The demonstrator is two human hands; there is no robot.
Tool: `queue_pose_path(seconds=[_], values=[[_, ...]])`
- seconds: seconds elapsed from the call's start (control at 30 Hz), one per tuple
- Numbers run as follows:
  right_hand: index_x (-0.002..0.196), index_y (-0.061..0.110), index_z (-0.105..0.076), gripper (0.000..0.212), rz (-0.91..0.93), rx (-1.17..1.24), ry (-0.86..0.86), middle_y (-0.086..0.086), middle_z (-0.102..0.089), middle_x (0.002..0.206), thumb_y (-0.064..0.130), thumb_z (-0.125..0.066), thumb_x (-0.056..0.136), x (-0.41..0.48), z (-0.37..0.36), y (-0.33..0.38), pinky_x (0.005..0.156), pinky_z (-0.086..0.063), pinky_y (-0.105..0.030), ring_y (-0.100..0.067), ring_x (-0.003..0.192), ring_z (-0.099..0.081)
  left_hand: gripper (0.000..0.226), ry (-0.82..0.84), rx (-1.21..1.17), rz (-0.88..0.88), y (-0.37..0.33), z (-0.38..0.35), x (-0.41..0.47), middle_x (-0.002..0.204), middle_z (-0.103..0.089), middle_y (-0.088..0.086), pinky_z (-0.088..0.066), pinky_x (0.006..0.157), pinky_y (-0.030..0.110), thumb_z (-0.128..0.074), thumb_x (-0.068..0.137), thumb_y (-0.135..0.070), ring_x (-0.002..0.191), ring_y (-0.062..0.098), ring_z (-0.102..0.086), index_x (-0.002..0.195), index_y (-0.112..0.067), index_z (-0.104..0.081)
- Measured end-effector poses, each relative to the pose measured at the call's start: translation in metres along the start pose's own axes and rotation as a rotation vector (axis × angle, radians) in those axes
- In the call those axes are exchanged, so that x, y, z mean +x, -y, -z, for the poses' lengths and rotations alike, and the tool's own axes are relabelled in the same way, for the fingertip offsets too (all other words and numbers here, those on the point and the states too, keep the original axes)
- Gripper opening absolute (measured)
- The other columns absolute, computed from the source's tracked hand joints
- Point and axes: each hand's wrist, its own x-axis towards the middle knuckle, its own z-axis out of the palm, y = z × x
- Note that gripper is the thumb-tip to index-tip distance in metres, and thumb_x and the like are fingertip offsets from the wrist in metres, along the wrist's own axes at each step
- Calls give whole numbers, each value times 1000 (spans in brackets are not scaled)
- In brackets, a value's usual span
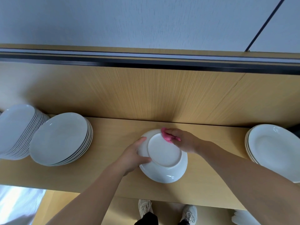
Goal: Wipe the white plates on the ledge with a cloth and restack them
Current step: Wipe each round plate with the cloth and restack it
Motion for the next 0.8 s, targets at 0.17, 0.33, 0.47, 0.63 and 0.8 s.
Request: queue_pose_path(seconds=[0.17, 0.33, 0.47, 0.63, 0.8], values=[[148, 22, -38, 47, -71, 88, -165, 10, -40, 147, 17, -44, 101, -17, -20, -11, 103, -21, -11, -6, 135, -36, 87, -25, -18, -40, 1, -1, 1, 142, -43, -6, -44, 105, 39, -77, 75, 2, 125, 17, -47, 147, -26, -36], [113, 44, -47, 25, -128, 176, -344, 12, -43, 117, 35, -35, 94, -41, -65, -20, 107, -37, -37, -7, 109, -40, 86, -23, -51, -22, 5, -1, 1, 138, -44, -5, -46, 103, 44, -76, 76, 1, 124, 18, -47, 147, -29, -36], [109, 20, -46, 28, -227, 234, -457, 10, -41, 110, 35, -30, 91, -57, -93, -12, 92, -38, -33, -12, 100, -41, 89, -19, -72, -26, 8, -2, 0, 137, -42, -10, -48, 100, 47, -76, 75, 2, 123, 19, -48, 148, -28, -34], [145, 11, -37, 47, -242, 309, -413, 2, -38, 139, 20, -39, 98, -68, -100, -12, 116, -27, -39, -21, 135, -34, 89, -28, -53, -50, 11, -6, -5, 138, -46, -3, -47, 101, 37, -76, 75, 3, 122, 18, -50, 147, -28, -35], [148, 16, -36, 54, -169, 349, -377, 12, -35, 142, 4, -49, 97, -63, -68, -22, 105, -14, -3, -3, 134, -32, 78, -2, -40, -47, 14, -5, -13, 130, -52, 4, -50, 92, 31, -70, 83, -3, 114, 21, -55, 148, -27, -33]])
